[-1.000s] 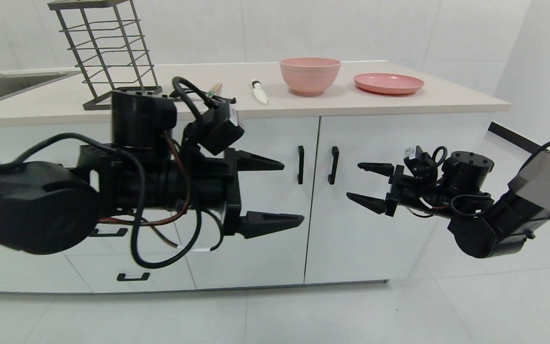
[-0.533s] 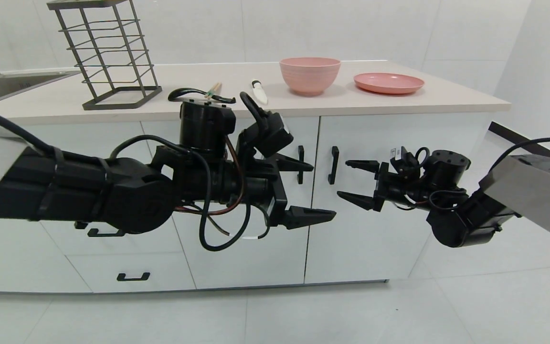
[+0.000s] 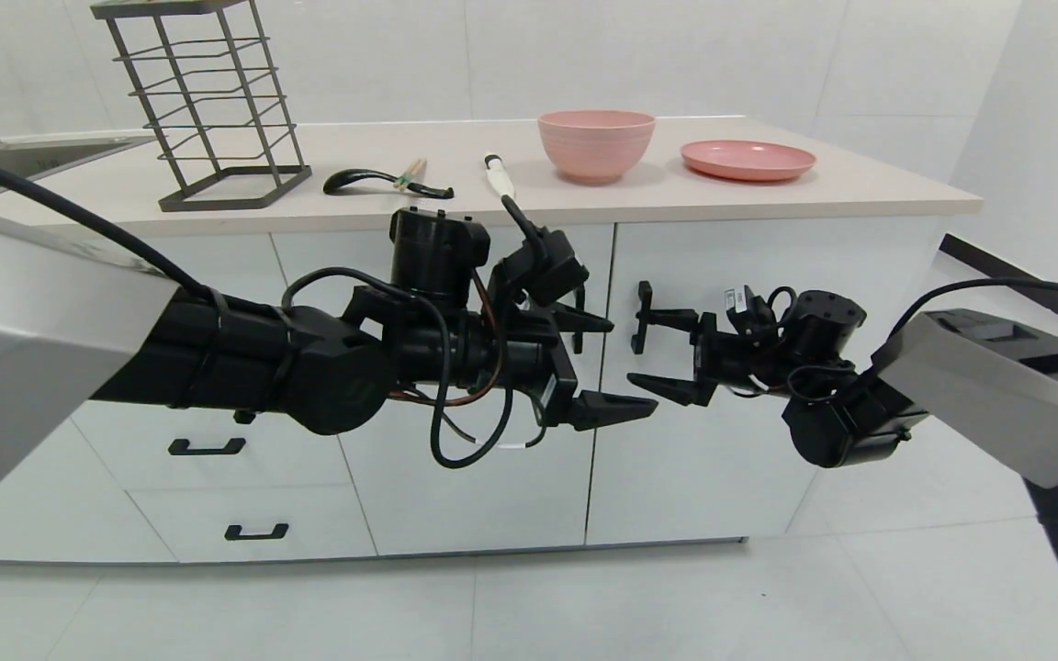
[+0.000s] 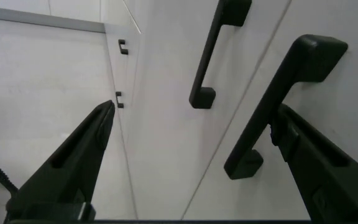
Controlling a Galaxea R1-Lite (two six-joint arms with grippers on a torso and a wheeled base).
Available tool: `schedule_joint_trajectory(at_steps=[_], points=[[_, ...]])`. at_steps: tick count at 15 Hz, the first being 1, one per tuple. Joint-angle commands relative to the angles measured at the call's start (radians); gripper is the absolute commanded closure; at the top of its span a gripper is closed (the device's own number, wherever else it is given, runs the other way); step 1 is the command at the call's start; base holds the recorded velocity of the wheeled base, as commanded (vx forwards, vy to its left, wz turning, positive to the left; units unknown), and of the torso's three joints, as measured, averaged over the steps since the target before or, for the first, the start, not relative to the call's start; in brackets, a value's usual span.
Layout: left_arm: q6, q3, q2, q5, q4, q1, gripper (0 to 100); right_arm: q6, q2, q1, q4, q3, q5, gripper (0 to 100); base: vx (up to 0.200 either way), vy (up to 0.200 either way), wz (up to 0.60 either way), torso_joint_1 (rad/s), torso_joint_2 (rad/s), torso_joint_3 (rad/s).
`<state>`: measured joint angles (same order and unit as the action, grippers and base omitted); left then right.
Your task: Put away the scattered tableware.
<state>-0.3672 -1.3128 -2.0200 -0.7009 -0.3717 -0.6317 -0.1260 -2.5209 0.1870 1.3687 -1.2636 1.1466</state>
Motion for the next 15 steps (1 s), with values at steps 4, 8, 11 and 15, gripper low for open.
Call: schedule_joint_trajectory(at_steps=[4,8,11,15], points=[[0.036,-0.062,-0.019,0.032,0.0,0.009,0,0.121,-0.059,0.019,0.145,-0.048,0.07,0,0.0,0.0,0.0,0.0,0.0,0.0],[0.068,-0.108,-0.054,0.075,-0.007,0.009,0,0.18,-0.015,0.014,0.202,0.04,0.128,0,0.0,0.0,0.0,0.0,0.0,0.0],[0.068,-0.151,-0.091,0.075,-0.007,0.01,0,0.174,0.096,-0.012,0.202,0.202,0.194,0,0.0,0.0,0.0,0.0,0.0,0.0],[0.082,-0.256,-0.167,0.107,-0.038,0.004,0,0.114,0.195,-0.027,0.202,0.406,0.232,0,0.0,0.0,0.0,0.0,0.0,0.0]])
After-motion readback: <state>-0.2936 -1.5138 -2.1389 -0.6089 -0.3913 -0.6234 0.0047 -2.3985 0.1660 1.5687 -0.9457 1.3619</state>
